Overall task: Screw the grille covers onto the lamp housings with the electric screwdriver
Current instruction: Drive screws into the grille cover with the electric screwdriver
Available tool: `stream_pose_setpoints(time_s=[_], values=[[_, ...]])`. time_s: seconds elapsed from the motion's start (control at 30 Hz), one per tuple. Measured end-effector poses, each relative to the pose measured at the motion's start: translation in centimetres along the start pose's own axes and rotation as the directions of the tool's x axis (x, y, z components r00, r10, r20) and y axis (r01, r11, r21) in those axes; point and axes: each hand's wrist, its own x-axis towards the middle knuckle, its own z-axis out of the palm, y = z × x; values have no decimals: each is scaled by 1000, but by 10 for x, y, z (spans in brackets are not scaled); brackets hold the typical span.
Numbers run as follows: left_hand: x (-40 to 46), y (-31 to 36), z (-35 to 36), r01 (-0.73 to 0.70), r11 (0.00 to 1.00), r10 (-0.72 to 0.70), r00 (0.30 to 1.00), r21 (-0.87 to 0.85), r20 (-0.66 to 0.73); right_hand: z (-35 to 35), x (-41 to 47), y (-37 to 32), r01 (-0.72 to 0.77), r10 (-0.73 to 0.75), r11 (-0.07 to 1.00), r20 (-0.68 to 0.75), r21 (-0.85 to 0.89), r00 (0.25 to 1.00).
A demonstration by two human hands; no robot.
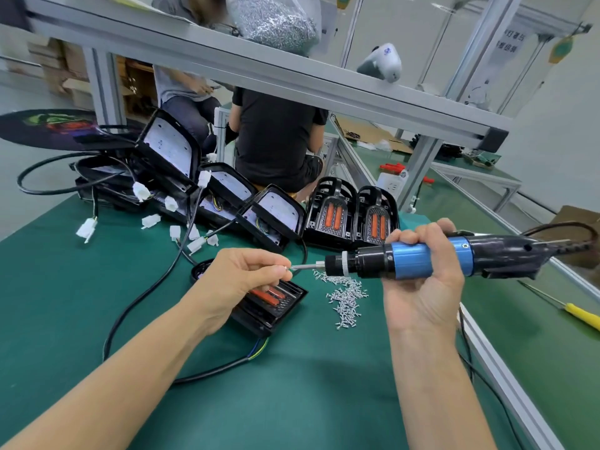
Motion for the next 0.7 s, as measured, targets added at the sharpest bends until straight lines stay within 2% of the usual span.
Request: stream_pose_setpoints(time_s=[0.2,0.37,0.53,0.7], values=[[-4,2,-3,-13,1000,13,1000,-5,21,2,-2,5,-7,7,999,-9,-42,1000],[-2,1,-5,-41,996,38,999,76,29,0,-1,8,-10,11,999,10,-51,1000],[4,-4,-5,-64,954,56,998,292,37,-6,3,15,4,1,996,52,-94,999],[10,-24,-4,-77,828,143,987,556,-76,-18,9,25,51,-40,975,56,-217,998]])
